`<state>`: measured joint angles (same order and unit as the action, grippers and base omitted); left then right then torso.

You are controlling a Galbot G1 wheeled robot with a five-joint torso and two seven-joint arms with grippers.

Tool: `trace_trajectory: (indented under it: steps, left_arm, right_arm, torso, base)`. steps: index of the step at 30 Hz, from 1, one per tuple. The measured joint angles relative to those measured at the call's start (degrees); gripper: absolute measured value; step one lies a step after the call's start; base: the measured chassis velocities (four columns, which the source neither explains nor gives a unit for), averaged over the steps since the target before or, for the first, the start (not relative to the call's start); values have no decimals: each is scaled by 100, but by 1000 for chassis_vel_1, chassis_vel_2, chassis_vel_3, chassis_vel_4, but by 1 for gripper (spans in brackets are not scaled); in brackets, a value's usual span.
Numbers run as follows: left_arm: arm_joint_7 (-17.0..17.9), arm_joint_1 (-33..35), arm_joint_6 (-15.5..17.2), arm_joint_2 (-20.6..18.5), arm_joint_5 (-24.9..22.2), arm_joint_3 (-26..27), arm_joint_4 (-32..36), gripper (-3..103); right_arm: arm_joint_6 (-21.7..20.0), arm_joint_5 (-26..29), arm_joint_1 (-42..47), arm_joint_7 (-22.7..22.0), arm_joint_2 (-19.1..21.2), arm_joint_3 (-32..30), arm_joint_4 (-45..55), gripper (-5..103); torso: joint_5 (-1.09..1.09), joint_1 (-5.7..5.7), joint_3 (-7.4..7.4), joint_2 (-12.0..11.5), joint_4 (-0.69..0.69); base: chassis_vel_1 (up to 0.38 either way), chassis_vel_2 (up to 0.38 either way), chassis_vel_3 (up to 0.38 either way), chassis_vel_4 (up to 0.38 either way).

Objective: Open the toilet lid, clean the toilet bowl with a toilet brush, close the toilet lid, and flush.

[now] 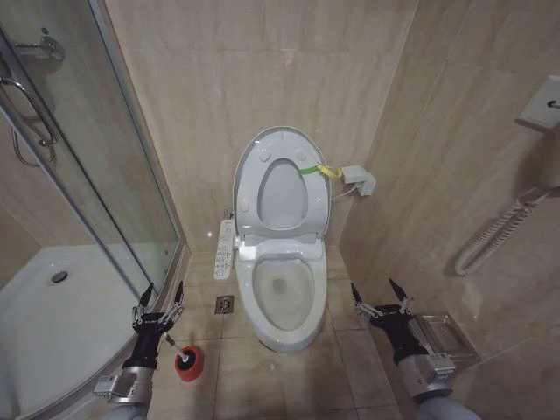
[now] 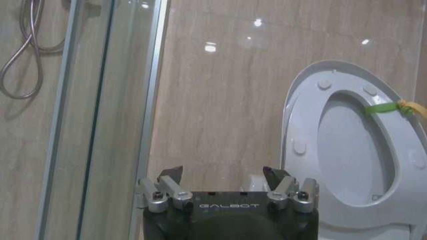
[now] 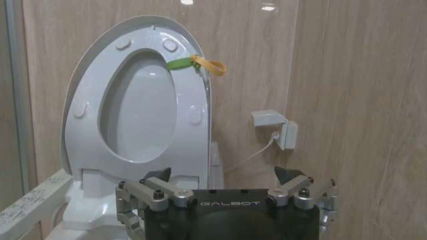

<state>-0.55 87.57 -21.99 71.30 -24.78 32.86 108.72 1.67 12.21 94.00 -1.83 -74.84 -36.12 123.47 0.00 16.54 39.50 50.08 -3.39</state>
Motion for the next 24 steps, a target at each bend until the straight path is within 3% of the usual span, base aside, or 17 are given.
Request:
trace_trajectory:
  steps: [12, 14, 20, 21, 24]
  left_arm:
    - [-5, 172, 66, -3, -47, 99, 232, 84]
    - [-3, 181, 66, -2, -48, 100, 243, 77]
    - [201, 272, 172, 2, 127, 76, 371, 77]
    - [232, 274, 179, 4, 216, 76, 377, 89]
    - [285, 284, 181, 4, 316, 77, 389, 89]
  right_arm:
    - [0, 0, 0, 0, 0, 0, 0, 100]
    - [0, 0, 0, 0, 0, 0, 0, 100]
    - [0, 0, 0, 0, 0, 0, 0, 100]
    - [0, 0, 0, 0, 0, 0, 0, 100]
    - [0, 0, 0, 0, 0, 0, 0, 100]
  torso:
    - [0, 83, 103, 189, 0]
    - [0, 90, 114, 206, 0]
    - [0, 125, 157, 283, 0]
    - [0, 127, 158, 287, 0]
    - [0, 130, 159, 290, 0]
  base:
    - [0, 0, 0, 0]
    - [0, 0, 0, 0]
    - [0, 0, 0, 0]
    - [0, 0, 0, 0]
    - [0, 0, 0, 0]
